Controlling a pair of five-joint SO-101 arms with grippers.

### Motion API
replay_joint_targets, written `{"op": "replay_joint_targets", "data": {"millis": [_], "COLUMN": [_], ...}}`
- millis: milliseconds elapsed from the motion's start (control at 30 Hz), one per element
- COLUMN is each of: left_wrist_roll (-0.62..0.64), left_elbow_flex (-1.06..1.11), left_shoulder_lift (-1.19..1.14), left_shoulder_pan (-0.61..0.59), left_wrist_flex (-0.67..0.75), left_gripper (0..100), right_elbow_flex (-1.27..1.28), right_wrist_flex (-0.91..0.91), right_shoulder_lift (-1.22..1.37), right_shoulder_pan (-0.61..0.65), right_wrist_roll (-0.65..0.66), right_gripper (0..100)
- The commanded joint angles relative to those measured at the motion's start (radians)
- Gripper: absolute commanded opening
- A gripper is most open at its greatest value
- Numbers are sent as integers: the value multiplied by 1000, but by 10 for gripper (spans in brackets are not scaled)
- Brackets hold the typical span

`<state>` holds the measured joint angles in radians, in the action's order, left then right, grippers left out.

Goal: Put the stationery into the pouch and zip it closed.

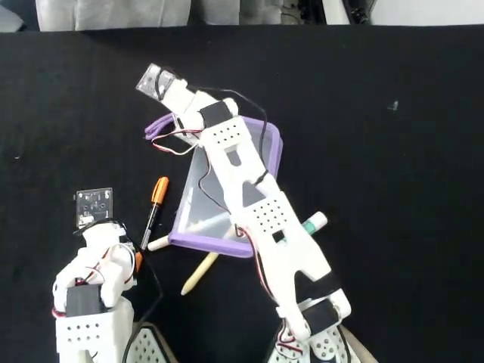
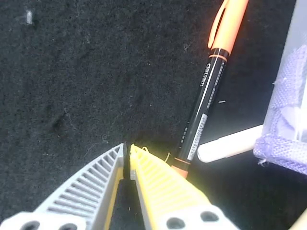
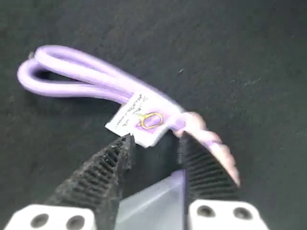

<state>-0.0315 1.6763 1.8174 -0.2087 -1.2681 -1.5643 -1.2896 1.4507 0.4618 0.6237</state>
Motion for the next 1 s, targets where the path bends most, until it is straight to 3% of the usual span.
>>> {"op": "replay_joint_targets", "data": {"millis": [0, 167, 400, 533, 667, 867, 967], "left_wrist_roll": [-5, -5, -5, -5, -5, -5, -5], "left_elbow_flex": [24, 24, 24, 24, 24, 24, 24], "left_shoulder_lift": [5, 5, 5, 5, 5, 5, 5], "left_shoulder_pan": [-5, -5, -5, -5, -5, -5, -5], "left_wrist_flex": [-5, -5, -5, -5, -5, -5, -5], "left_gripper": [31, 31, 31, 31, 31, 31, 31], "right_elbow_flex": [-19, -50, -102, -110, -108, -105, -105], "right_wrist_flex": [-69, -173, -479, -416, -249, -144, -114], "right_shoulder_lift": [-61, -88, -180, -222, -245, -216, -151], "right_shoulder_pan": [-12, -6, -25, -89, -144, -152, -135], "right_wrist_roll": [57, 60, 55, 31, -112, -256, -259], "right_gripper": [31, 11, 14, 16, 25, 200, 221]}}
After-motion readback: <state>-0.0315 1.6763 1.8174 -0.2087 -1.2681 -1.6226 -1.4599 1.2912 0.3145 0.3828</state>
